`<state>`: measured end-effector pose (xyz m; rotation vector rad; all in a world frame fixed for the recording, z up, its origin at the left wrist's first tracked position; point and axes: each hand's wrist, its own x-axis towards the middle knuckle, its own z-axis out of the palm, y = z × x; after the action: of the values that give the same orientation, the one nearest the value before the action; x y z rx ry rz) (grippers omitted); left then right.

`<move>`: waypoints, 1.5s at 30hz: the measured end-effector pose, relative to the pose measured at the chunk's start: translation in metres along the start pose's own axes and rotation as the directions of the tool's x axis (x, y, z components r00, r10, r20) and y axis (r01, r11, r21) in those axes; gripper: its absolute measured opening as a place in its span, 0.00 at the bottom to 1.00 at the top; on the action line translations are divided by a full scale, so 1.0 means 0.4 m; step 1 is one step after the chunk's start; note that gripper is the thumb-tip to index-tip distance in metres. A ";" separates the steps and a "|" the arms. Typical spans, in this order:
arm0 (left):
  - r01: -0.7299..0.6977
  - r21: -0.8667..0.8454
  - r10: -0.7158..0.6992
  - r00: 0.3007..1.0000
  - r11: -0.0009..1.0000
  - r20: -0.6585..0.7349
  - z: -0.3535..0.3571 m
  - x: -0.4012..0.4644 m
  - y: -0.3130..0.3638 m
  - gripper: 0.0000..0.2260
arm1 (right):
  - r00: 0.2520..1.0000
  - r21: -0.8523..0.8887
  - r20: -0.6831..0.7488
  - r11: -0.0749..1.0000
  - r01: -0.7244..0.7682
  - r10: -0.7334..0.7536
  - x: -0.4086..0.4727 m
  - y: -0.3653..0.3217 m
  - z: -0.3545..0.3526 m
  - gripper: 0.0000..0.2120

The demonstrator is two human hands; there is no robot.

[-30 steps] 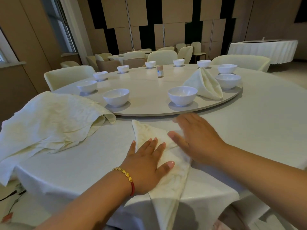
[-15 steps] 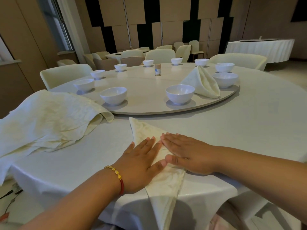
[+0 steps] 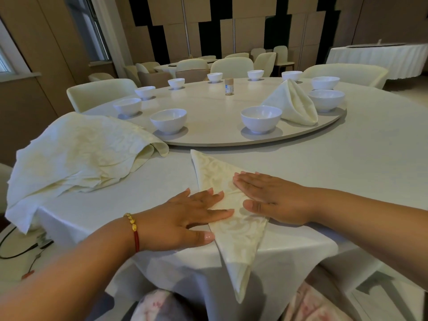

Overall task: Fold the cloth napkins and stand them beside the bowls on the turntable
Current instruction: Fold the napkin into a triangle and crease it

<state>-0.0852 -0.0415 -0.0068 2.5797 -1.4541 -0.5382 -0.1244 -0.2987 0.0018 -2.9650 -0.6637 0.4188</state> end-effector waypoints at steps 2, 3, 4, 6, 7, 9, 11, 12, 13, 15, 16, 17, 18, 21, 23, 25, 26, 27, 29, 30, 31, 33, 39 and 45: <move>-0.011 -0.114 0.012 1.000 0.993 0.007 -0.012 0.001 -0.003 0.23 | 1.000 0.004 0.003 1.000 -0.007 0.007 0.001 0.003 0.001 0.36; -0.011 -0.156 0.011 1.000 0.988 -0.002 -0.016 0.002 -0.002 0.22 | 1.000 0.004 0.008 1.000 -0.007 0.007 0.001 0.002 0.000 0.37; -0.015 -0.176 0.010 0.999 0.984 -0.034 -0.018 0.004 -0.003 0.21 | 1.000 0.009 0.007 1.000 0.000 0.000 0.001 0.002 0.001 0.39; -0.034 -0.158 0.011 0.990 0.987 -0.143 -0.013 0.010 -0.008 0.17 | 1.000 0.018 -0.011 1.000 0.021 -0.021 0.005 0.006 0.006 0.44; -0.056 -0.140 0.026 0.978 0.989 -0.208 -0.009 0.015 -0.005 0.14 | 1.000 0.027 -0.016 0.999 0.027 -0.027 0.004 0.010 0.009 0.43; -0.101 -0.121 0.056 0.942 0.988 -0.331 -0.004 0.025 0.002 0.15 | 1.000 0.085 -0.013 0.996 0.022 -0.021 0.011 0.031 0.019 0.36; -0.128 -0.128 0.063 0.905 0.984 -0.421 -0.004 0.034 0.010 0.18 | 1.000 0.302 0.002 0.953 -0.013 0.013 0.012 0.038 0.014 0.28; -0.134 -0.150 0.049 0.882 0.980 -0.469 -0.007 0.039 0.017 0.17 | 1.000 0.454 0.016 0.891 -0.006 -0.001 0.010 0.036 0.007 0.27; -0.134 -0.197 0.012 0.854 0.971 -0.520 -0.009 0.044 0.024 0.14 | 0.999 0.660 0.018 0.751 0.015 -0.037 0.012 0.037 0.003 0.27; -0.127 -0.421 -0.162 0.794 0.898 -0.586 -0.009 0.055 0.039 0.06 | 0.997 0.914 -0.028 0.403 0.055 -0.072 -0.002 0.029 0.000 0.29; -0.158 -0.585 -0.261 0.782 0.796 -0.567 -0.006 0.062 0.043 0.07 | 0.996 0.950 -0.065 0.303 0.082 -0.068 -0.006 0.034 -0.003 0.28; -0.206 -0.734 -0.339 0.785 0.648 -0.519 -0.003 0.070 0.045 0.10 | 0.996 0.961 -0.080 0.261 0.090 -0.051 -0.001 0.046 -0.008 0.29; -0.239 -0.826 -0.400 0.784 0.511 -0.474 0.001 0.079 0.044 0.13 | 0.994 0.956 -0.111 0.270 0.111 -0.015 0.004 0.050 -0.011 0.33; -0.201 -0.866 -0.540 0.711 0.458 -0.450 -0.001 0.100 0.033 0.15 | 0.978 0.925 -0.207 0.330 0.190 0.017 0.009 0.084 -0.010 0.31; -0.123 -0.828 -0.582 0.656 0.546 -0.481 -0.007 0.108 0.032 0.18 | 0.978 0.937 -0.202 0.299 0.179 0.046 0.014 0.085 -0.013 0.18; 0.023 -0.752 -0.607 0.607 0.659 -0.513 -0.012 0.114 0.034 0.17 | 0.983 0.889 -0.139 0.451 0.072 0.118 0.024 0.081 -0.022 0.17; 0.108 -0.710 -0.623 0.583 0.695 -0.521 -0.014 0.119 0.034 0.17 | 0.976 0.841 -0.137 0.541 0.024 0.169 0.032 0.081 -0.030 0.15; 0.171 -0.687 -0.644 0.558 0.706 -0.524 -0.018 0.125 0.034 0.17 | 0.961 0.793 -0.145 0.608 -0.029 0.234 0.042 0.078 -0.039 0.10; 0.280 -0.663 -0.690 0.520 0.695 -0.504 -0.029 0.138 0.035 0.17 | 0.929 0.702 -0.156 0.699 -0.136 0.336 0.061 0.068 -0.063 0.08; 0.330 -0.651 -0.710 0.507 0.683 -0.489 -0.034 0.145 0.034 0.17 | 0.920 0.638 -0.165 0.750 -0.175 0.355 0.072 0.063 -0.073 0.11; 0.373 -0.645 -0.732 0.494 0.667 -0.470 -0.041 0.152 0.033 0.16 | 0.916 0.572 -0.171 0.794 -0.208 0.363 0.083 0.057 -0.081 0.13; 0.431 -0.650 -0.770 0.470 0.627 -0.431 -0.052 0.164 0.029 0.15 | 0.922 0.490 -0.170 0.841 -0.228 0.349 0.106 0.052 -0.090 0.16; 0.565 -0.579 -0.808 0.445 0.588 -0.386 -0.069 0.190 0.023 0.13 | 0.910 0.362 -0.141 0.876 -0.318 0.389 0.150 0.038 -0.097 0.19; 0.661 -0.538 -0.851 0.438 0.523 -0.289 -0.095 0.208 0.010 0.09 | 0.857 0.182 -0.215 0.882 -0.435 0.468 0.182 0.029 -0.088 0.18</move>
<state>-0.0351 -0.1163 0.0094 2.6245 0.1059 -0.0842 -0.0465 -0.2785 0.0162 -2.9528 0.0958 0.0911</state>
